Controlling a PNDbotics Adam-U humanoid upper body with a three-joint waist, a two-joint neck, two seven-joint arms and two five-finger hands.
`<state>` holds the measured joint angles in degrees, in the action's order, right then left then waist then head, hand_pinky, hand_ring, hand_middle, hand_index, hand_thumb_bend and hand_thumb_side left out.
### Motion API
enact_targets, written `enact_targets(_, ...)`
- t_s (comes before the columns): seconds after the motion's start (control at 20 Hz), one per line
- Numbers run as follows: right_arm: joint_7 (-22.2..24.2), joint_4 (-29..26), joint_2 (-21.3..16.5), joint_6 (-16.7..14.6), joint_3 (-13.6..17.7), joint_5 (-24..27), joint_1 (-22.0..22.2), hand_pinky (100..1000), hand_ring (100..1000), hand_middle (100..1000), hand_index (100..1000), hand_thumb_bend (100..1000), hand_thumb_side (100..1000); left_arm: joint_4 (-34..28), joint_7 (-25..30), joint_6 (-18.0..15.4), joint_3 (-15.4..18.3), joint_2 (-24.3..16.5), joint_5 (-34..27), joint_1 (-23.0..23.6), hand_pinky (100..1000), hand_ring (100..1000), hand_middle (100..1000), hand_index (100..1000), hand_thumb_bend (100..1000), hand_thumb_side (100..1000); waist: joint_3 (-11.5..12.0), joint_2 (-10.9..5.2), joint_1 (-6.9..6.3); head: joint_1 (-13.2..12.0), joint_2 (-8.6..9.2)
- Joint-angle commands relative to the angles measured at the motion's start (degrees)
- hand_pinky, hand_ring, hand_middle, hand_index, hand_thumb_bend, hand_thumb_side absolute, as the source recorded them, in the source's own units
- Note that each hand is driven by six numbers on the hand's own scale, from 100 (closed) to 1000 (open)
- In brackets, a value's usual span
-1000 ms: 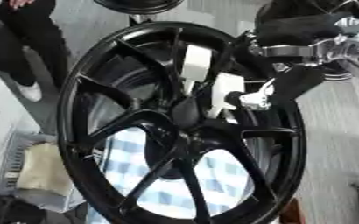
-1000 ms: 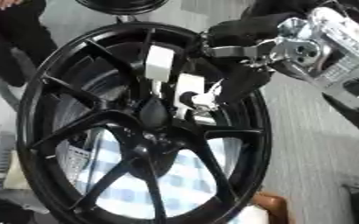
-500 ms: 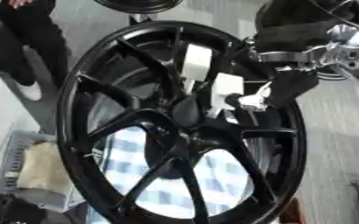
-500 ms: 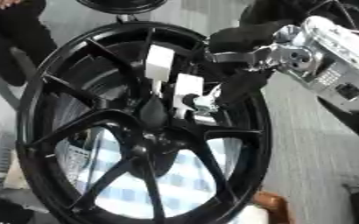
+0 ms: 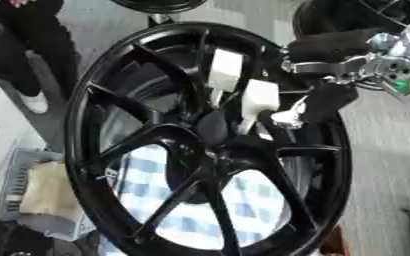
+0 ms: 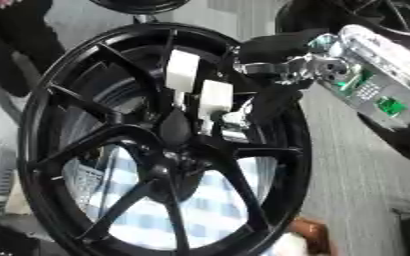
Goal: Pull the pin out of the wheel hub.
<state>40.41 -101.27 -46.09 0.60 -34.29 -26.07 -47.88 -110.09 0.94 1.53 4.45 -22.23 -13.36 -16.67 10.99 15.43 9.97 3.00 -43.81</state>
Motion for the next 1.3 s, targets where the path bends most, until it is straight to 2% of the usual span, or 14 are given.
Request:
enact_targets(0.05,-0.2,0.6,-0.7,0.0,0.6,-0.1,-0.7,898,849,688,834,234,786,-0.7,0.0,0.1,0.4,-0.4,0.1,-0.6,913,728,613,841,100,756,0.0,-0.79,-0.44,0.1,-0.31)
enact_targets(0.2,-1.3,0.7,-0.5,0.6,0.8,0.8,-0.8,881,810,612,787,174,772,-0.6,0.0,0.2,0.4,-0.3,0.1,-0.5,914,728,613,840,100,759,0.1,-0.77,-0.4,0.0,-0.31)
enact_targets(0.3,-2.6,0.8,-0.3,1.4,1.0,1.7,-0.9,866,780,540,726,100,755,-0.5,0.0,0.3,0.4,-0.3,0.2,-0.4,914,728,612,840,100,760,0.1,-0.78,-0.4,0.0,-0.31)
enact_targets(0.45,-5.3,1.0,-0.2,3.3,1.2,3.3,-1.0,851,746,489,662,100,727,-0.5,0.0,0.3,0.4,-0.2,0.2,-0.3,915,728,612,840,100,760,0.1,-0.82,-0.44,-0.1,-0.31)
enact_targets(0.7,-9.4,1.3,-0.3,5.3,1.8,7.0,-1.0,825,680,419,574,100,518,-0.3,-0.1,0.4,0.6,-0.1,0.4,0.0,916,729,612,840,100,763,0.0,-0.92,-0.54,0.0,-0.31)
enact_targets(0.8,-10.9,0.8,-0.8,5.9,2.4,9.5,-0.7,820,655,396,551,100,460,-0.3,-0.1,0.5,0.6,-0.1,0.4,0.0,917,729,612,840,100,763,-0.1,-0.97,-0.6,0.0,-0.31)
enact_targets(1.05,-12.9,-2.8,-3.7,7.9,5.7,15.6,-1.3,822,638,377,538,100,369,-0.2,-0.2,0.5,0.7,-0.2,0.5,0.4,918,730,613,840,100,762,-0.6,-1.25,-0.91,-0.1,-0.31)
enact_targets(1.3,-16.2,-7.3,-9.6,10.7,12.0,20.1,1.2,824,629,364,532,100,274,-0.2,-0.4,0.3,1.0,-0.4,0.5,1.0,919,724,613,840,100,760,-1.7,-1.57,-1.57,-0.7,-0.31)
